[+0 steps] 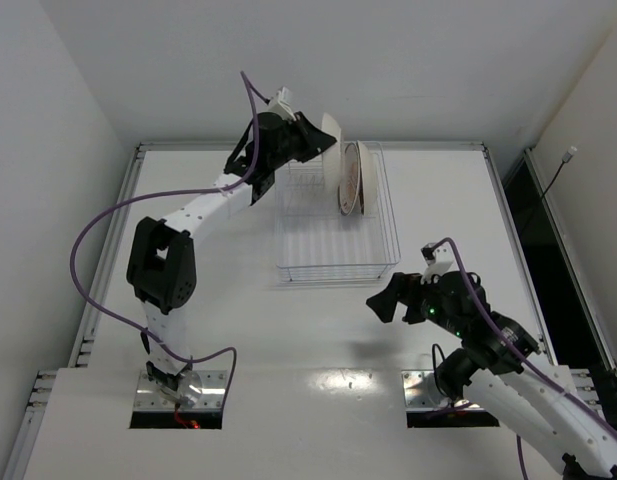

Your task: Load the plates into the dish rack

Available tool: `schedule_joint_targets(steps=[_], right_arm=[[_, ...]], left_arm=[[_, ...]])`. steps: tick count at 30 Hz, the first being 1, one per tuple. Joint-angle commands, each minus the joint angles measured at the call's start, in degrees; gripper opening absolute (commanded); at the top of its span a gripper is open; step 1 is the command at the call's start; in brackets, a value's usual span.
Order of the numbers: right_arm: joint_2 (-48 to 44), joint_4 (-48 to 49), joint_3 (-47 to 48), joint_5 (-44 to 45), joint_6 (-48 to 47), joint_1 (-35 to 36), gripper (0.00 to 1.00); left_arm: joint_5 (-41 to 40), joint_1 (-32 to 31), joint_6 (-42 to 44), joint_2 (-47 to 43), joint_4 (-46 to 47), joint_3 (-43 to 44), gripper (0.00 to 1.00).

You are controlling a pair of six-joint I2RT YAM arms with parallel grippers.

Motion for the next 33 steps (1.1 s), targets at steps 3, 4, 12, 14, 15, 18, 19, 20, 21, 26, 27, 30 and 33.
schedule_joint_targets(steps=[3,4,12,14,15,18,19,20,21,26,27,30,33], right_arm=[[1.11,3.02,0.45,-0.89,-0.21,0.21,1.0],[1.11,3.02,0.45,-0.89,-0.21,0.21,1.0],[2.17,3.55,0.45,-1.41,-0.21,0.21,1.0],[2.17,3.55,0.45,-1.41,-0.21,0.21,1.0],[2.17,3.55,0.45,-1.41,-0.21,0.21,1.0],[2.69,3.55,0.45,-1.41,-0.21,0.21,1.0],[2.69,4.07,0.45,-1.41,-0.21,0.21,1.0],[2.69,4.08,0.45,-1.93,-0.21,0.21,1.0],[2.69,4.08,0.45,-1.94,-0.21,0.21,1.0],[2.69,4.08,0.45,-1.94,-0.21,0.21,1.0],[2.69,4.08,0.45,-1.94,-0.21,0.21,1.0],[2.69,4.08,0.45,-1.94,-0.21,0.21,1.0],[2.69,4.08,0.45,-1.94,-0.21,0.21,1.0]], left_arm=[[-3.86,-0.09,0.45,-4.93,11.57,-1.95,0.0],[-3.87,-0.09,0.46,-5.81,11.56,-2.66,0.0],[-4.57,-0.09,0.98,-8.1,12.26,-7.67,0.0],[-4.57,-0.09,0.98,-8.11,12.26,-7.68,0.0],[-4.57,-0.09,0.98,-8.11,12.87,-8.2,0.0],[-4.57,-0.09,0.98,-8.11,12.88,-8.21,0.0],[-4.57,-0.09,0.98,-8.11,12.88,-7.6,0.0],[-4.57,-0.09,0.98,-8.11,12.88,-6.9,0.0],[-4.57,-0.09,0.98,-8.11,12.88,-6.89,0.0],[-4.57,-0.09,0.38,-8.11,12.35,-5.75,0.0],[-4.57,-0.09,0.37,-8.11,12.87,-5.75,0.0],[-4.57,-0.09,-0.25,-7.5,12.88,-4.61,0.0],[-4.57,-0.09,-0.25,-6.97,11.83,-4.61,0.0]])
